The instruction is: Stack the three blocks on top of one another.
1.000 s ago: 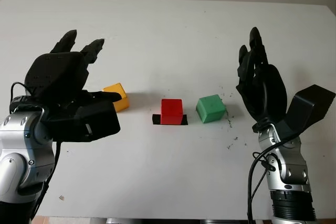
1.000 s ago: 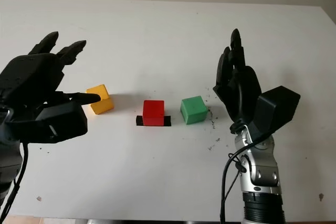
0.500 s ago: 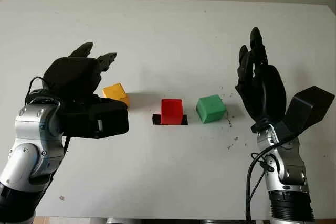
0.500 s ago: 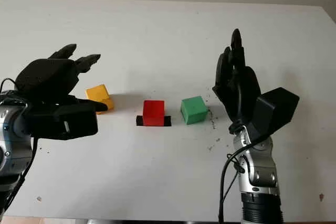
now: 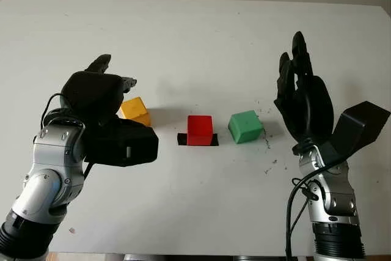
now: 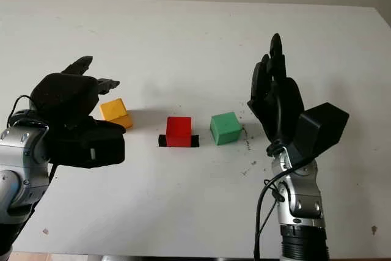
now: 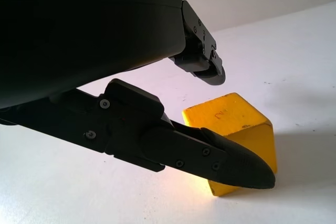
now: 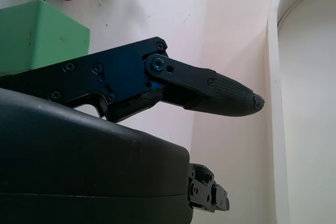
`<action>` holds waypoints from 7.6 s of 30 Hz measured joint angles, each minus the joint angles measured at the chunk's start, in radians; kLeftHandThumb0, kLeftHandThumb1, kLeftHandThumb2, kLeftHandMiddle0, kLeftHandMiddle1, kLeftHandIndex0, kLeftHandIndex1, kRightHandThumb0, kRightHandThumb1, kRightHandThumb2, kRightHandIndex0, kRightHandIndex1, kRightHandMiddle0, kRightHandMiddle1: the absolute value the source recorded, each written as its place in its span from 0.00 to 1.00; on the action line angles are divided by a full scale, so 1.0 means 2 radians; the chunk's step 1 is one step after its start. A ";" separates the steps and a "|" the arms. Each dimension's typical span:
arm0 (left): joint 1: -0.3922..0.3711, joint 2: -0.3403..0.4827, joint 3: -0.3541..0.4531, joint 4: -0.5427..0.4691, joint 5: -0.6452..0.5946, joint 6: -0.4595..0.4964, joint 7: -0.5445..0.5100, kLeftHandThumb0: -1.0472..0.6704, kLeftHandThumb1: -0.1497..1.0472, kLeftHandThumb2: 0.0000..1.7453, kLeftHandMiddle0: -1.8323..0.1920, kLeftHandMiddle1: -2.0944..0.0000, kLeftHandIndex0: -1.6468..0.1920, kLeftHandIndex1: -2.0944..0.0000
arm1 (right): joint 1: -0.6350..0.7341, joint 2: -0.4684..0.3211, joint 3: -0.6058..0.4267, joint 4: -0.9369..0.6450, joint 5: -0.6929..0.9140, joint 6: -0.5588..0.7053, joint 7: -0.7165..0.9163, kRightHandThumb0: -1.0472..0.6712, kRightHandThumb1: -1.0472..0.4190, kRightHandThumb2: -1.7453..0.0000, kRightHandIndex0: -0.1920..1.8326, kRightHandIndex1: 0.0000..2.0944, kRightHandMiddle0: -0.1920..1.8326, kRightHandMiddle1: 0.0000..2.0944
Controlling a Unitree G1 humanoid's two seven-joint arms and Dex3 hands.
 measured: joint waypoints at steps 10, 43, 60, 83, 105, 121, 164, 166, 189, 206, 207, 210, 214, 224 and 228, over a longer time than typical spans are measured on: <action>0.006 -0.008 -0.003 0.024 0.000 -0.016 0.064 0.15 1.00 0.11 0.77 0.97 0.79 0.31 | 0.000 0.000 0.000 0.000 0.000 -0.002 0.002 0.22 0.00 0.61 0.00 0.00 0.00 0.00; 0.019 -0.003 0.030 0.003 -0.113 -0.074 0.064 0.41 1.00 0.08 0.76 0.98 0.81 0.35 | 0.003 0.000 -0.002 -0.001 -0.009 -0.013 0.000 0.22 0.00 0.61 0.00 0.00 0.00 0.00; -0.057 0.029 0.069 -0.024 -0.273 -0.119 -0.006 0.41 0.99 0.03 0.75 0.97 0.70 0.43 | 0.003 0.003 -0.001 -0.001 -0.010 -0.019 -0.001 0.23 0.00 0.62 0.00 0.00 0.00 0.00; -0.185 0.030 -0.040 0.018 -0.276 -0.171 -0.095 0.40 0.97 0.03 0.73 0.97 0.70 0.37 | 0.003 0.004 0.010 -0.001 -0.030 -0.016 -0.009 0.21 0.00 0.63 0.00 0.00 0.00 0.00; -0.204 0.010 -0.070 0.030 -0.288 -0.220 -0.133 0.44 0.93 0.03 0.78 0.98 0.76 0.23 | 0.004 0.020 0.013 0.004 -0.039 -0.031 -0.014 0.20 0.00 0.64 0.00 0.00 0.00 0.00; -0.205 0.020 -0.070 0.053 -0.277 -0.286 -0.097 0.48 0.95 0.03 0.79 0.98 0.75 0.30 | 0.005 0.020 0.011 0.014 -0.038 -0.038 -0.010 0.20 0.00 0.65 0.00 0.00 0.00 0.00; -0.208 0.024 -0.070 0.068 -0.257 -0.324 -0.099 0.45 0.95 0.03 0.82 0.98 0.70 0.33 | 0.011 0.024 0.011 0.015 -0.042 -0.041 -0.017 0.20 0.00 0.65 0.00 0.00 0.00 0.00; -0.208 0.024 -0.070 0.069 -0.257 -0.325 -0.099 0.45 0.95 0.03 0.82 0.98 0.71 0.34 | 0.012 0.024 0.011 0.015 -0.042 -0.041 -0.017 0.20 0.00 0.65 0.00 0.00 0.00 0.00; -0.208 0.021 -0.074 0.073 -0.298 -0.318 -0.123 0.33 0.89 0.03 0.92 0.98 0.80 0.84 | 0.013 0.026 0.011 0.015 -0.042 -0.040 -0.021 0.21 0.00 0.65 0.00 0.00 0.00 0.00; -0.184 0.016 0.012 0.062 -0.355 -0.229 -0.070 0.09 1.00 0.07 1.00 1.00 1.00 1.00 | 0.015 0.024 0.009 0.005 -0.042 -0.021 -0.019 0.19 0.00 0.67 0.00 0.00 0.00 0.00; -0.179 0.015 0.027 0.062 -0.373 -0.218 -0.065 0.08 1.00 0.11 1.00 1.00 1.00 1.00 | 0.015 0.023 0.009 0.001 -0.041 -0.018 -0.018 0.19 0.00 0.67 0.00 0.00 0.00 0.00; -0.162 0.010 0.070 0.061 -0.439 -0.199 -0.055 0.08 1.00 0.23 1.00 1.00 1.00 1.00 | 0.014 0.014 0.007 -0.003 -0.038 -0.014 -0.010 0.20 0.00 0.67 0.00 0.00 0.00 0.00; -0.122 -0.039 0.123 0.049 -0.503 -0.172 0.023 0.11 1.00 0.36 1.00 1.00 1.00 1.00 | 0.007 -0.019 0.005 -0.011 -0.056 -0.012 0.002 0.19 0.00 0.79 0.00 0.00 0.00 0.00; -0.058 -0.120 0.184 0.053 -0.614 -0.143 0.128 0.16 1.00 0.37 1.00 1.00 1.00 1.00 | -0.038 -0.186 0.010 -0.103 -0.168 0.048 0.086 0.16 0.14 0.98 0.06 0.03 0.18 0.07; -0.036 -0.123 0.197 0.071 -0.645 -0.144 0.131 0.17 1.00 0.39 1.00 1.00 1.00 1.00 | -0.043 -0.229 0.011 -0.143 -0.185 0.077 0.130 0.19 0.18 0.98 0.07 0.04 0.23 0.07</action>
